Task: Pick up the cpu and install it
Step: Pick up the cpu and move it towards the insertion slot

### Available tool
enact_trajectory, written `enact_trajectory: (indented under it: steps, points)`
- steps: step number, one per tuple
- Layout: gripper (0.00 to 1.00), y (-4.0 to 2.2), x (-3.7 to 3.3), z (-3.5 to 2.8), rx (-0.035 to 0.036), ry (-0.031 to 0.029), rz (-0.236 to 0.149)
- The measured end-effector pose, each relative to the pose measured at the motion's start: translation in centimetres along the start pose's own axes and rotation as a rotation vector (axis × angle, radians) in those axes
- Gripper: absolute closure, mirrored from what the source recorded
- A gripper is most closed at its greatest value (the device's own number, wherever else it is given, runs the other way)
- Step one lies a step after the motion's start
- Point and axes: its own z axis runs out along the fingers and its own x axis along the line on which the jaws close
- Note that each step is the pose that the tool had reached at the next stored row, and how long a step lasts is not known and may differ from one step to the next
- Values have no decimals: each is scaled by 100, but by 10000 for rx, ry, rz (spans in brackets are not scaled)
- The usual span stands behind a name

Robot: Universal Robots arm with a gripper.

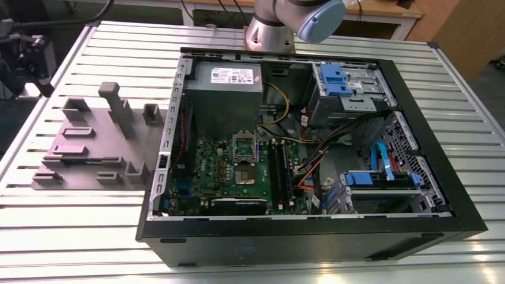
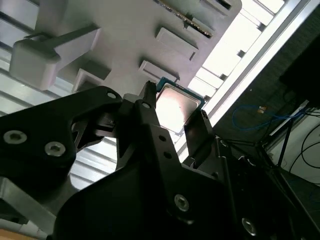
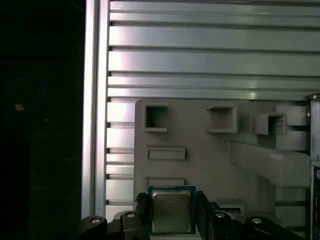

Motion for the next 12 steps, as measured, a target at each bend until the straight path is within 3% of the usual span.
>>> enact_trajectory:
  steps: [7,12]
  points:
    - [53,8,-5,-315,0,0,1]
    - [53,12,-8,-483,1,2,0]
